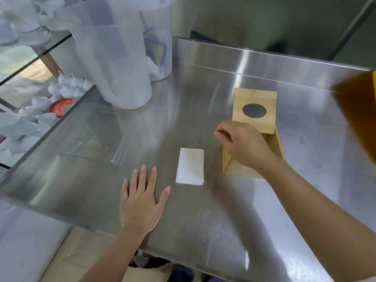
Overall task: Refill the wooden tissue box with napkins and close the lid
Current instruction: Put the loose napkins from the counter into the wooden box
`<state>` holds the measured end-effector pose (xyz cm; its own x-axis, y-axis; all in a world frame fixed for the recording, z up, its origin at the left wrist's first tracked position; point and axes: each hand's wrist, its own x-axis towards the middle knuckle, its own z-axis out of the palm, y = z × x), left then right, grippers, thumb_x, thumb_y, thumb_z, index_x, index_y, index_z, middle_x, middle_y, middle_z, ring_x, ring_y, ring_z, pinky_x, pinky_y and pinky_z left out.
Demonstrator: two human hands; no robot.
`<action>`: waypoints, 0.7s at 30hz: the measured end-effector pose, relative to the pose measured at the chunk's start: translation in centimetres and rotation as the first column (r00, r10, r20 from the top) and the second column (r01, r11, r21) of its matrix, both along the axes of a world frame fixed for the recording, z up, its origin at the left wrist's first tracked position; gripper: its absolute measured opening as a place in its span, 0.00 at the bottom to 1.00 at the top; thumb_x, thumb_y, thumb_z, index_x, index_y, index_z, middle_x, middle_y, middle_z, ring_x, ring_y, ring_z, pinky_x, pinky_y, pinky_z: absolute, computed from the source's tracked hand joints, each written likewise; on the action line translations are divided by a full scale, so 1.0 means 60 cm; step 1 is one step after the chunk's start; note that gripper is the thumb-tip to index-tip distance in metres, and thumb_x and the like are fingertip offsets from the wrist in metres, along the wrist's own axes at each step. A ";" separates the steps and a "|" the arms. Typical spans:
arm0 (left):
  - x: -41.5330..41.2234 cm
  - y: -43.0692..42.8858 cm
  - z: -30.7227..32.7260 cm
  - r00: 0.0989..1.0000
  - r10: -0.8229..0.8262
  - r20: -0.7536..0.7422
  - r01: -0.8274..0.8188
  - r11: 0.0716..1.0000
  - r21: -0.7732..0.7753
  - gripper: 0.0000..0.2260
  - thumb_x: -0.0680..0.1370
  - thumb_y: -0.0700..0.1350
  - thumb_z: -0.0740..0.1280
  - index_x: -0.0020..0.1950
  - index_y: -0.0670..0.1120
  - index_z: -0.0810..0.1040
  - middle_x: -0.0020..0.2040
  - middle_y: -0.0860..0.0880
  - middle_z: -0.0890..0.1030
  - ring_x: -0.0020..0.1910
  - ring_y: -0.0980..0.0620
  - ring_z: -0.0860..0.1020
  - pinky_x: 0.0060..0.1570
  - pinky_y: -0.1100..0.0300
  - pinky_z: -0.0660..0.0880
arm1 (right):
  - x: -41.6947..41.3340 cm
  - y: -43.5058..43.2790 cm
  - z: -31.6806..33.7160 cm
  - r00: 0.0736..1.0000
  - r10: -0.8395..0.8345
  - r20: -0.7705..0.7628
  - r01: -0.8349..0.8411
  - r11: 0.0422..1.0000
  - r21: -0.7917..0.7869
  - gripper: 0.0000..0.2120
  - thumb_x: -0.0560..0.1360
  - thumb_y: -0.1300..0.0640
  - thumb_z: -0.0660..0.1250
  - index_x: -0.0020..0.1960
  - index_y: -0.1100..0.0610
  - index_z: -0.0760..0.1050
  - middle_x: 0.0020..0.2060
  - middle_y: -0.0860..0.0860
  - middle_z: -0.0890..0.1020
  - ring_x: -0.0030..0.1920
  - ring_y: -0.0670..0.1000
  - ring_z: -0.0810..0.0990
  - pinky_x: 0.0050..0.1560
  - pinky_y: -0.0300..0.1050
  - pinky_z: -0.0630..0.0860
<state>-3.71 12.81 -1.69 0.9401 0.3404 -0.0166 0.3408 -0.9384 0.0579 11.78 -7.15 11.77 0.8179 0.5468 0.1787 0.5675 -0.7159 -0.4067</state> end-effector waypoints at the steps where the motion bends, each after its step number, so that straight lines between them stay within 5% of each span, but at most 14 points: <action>1: -0.002 0.004 0.000 1.000 0.008 0.003 -0.008 1.000 -0.003 0.31 0.77 0.64 0.45 0.74 0.48 0.61 0.73 0.43 0.66 0.72 0.43 0.62 0.70 0.47 0.53 | -0.002 0.016 -0.002 0.999 0.040 0.011 -0.040 0.999 -0.010 0.08 0.77 0.59 0.60 0.45 0.62 0.76 0.36 0.53 0.80 0.37 0.56 0.77 0.40 0.56 0.77; 5: -0.001 0.000 0.003 1.000 -0.006 -0.001 0.006 1.000 0.001 0.31 0.77 0.64 0.46 0.73 0.48 0.63 0.71 0.43 0.68 0.71 0.42 0.64 0.68 0.48 0.52 | -0.010 0.059 -0.020 0.987 0.083 -0.138 -0.102 0.985 -0.136 0.10 0.78 0.55 0.60 0.56 0.58 0.73 0.46 0.51 0.77 0.51 0.56 0.77 0.46 0.48 0.71; 8: 0.004 -0.008 0.004 1.000 -0.019 -0.006 0.019 1.000 -0.001 0.30 0.77 0.63 0.48 0.73 0.48 0.63 0.72 0.43 0.68 0.71 0.42 0.64 0.68 0.47 0.52 | -0.009 0.073 -0.055 0.931 0.045 -0.363 -0.175 0.926 -0.335 0.27 0.78 0.50 0.60 0.73 0.58 0.58 0.70 0.55 0.68 0.69 0.57 0.67 0.67 0.51 0.66; 11: 0.006 -0.010 0.003 1.000 -0.022 -0.009 0.022 1.000 0.007 0.30 0.77 0.63 0.48 0.74 0.48 0.62 0.72 0.43 0.67 0.72 0.42 0.63 0.69 0.47 0.52 | -0.009 0.082 -0.091 0.892 -0.038 -0.451 -0.174 0.890 -0.421 0.36 0.76 0.49 0.64 0.76 0.57 0.49 0.74 0.57 0.60 0.73 0.59 0.61 0.72 0.54 0.60; 16: 0.006 -0.008 0.001 1.000 -0.020 0.008 0.020 1.000 0.005 0.30 0.77 0.63 0.49 0.73 0.48 0.64 0.72 0.43 0.68 0.71 0.42 0.64 0.68 0.46 0.53 | -0.009 0.088 -0.107 0.904 -0.093 -0.417 -0.130 0.869 -0.477 0.38 0.72 0.49 0.69 0.74 0.56 0.52 0.71 0.56 0.65 0.72 0.59 0.62 0.69 0.56 0.59; 21: 0.006 -0.007 0.001 1.000 -0.023 0.005 0.023 1.000 0.004 0.30 0.77 0.63 0.47 0.73 0.48 0.63 0.72 0.42 0.68 0.72 0.42 0.63 0.68 0.46 0.53 | -0.005 0.089 -0.098 0.925 -0.141 -0.352 -0.077 0.840 -0.537 0.21 0.74 0.47 0.65 0.60 0.59 0.67 0.57 0.57 0.77 0.56 0.61 0.77 0.44 0.49 0.70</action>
<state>-3.35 12.39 -1.63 0.9477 0.3190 -0.0107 0.3191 -0.9461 0.0560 11.47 -1.81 5.90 0.7813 0.4379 -0.4447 0.4290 -0.8943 -0.1269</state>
